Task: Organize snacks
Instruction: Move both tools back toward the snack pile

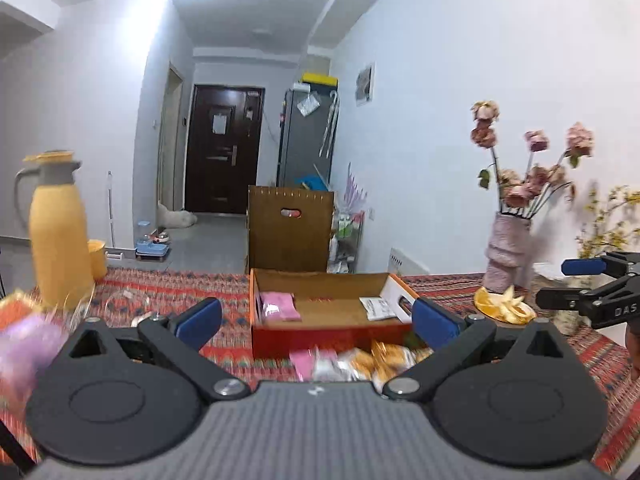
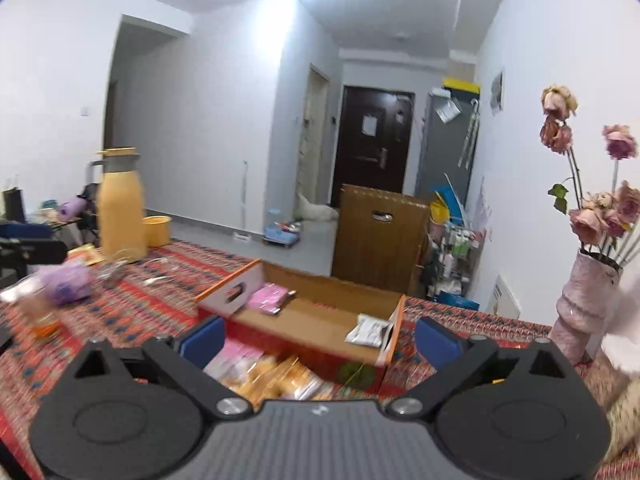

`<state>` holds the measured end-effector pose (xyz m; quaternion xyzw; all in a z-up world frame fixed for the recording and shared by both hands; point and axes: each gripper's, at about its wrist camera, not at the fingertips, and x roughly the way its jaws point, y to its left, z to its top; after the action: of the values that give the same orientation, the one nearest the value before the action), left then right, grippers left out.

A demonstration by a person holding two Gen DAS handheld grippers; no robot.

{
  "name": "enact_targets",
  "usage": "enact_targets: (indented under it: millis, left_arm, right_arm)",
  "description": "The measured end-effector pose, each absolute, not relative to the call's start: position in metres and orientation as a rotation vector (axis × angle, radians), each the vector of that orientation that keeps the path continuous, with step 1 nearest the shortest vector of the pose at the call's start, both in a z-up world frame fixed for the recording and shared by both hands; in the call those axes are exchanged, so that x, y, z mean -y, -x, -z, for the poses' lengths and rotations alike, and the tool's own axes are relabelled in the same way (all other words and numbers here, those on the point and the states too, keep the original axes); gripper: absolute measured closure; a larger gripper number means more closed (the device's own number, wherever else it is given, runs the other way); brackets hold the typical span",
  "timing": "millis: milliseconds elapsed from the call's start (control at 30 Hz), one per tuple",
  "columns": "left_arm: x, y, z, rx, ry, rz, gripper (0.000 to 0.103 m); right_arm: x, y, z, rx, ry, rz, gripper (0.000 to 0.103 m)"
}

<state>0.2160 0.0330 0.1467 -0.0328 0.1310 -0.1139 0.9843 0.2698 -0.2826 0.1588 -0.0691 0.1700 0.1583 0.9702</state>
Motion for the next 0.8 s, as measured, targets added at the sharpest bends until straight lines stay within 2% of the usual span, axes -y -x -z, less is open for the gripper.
enact_targets:
  millis: [200,367,800]
  left_arm:
    - [-0.045,-0.141,-0.095,-0.301,0.107,0.195,0.000]
    - [-0.047,-0.130,-0.065,-0.386,0.078,0.166,0.000]
    - [-0.032,-0.154,-0.035,-0.503,-0.019,0.172,0.000]
  right_arm:
    - [0.279,-0.171,-0.116,-0.295,0.097,-0.311,0.000]
    - [0.272,-0.121,-0.068,-0.212,0.079,-0.264,0.000]
    - [0.263,-0.104,-0.019,-0.263,0.067,-0.201,0.000]
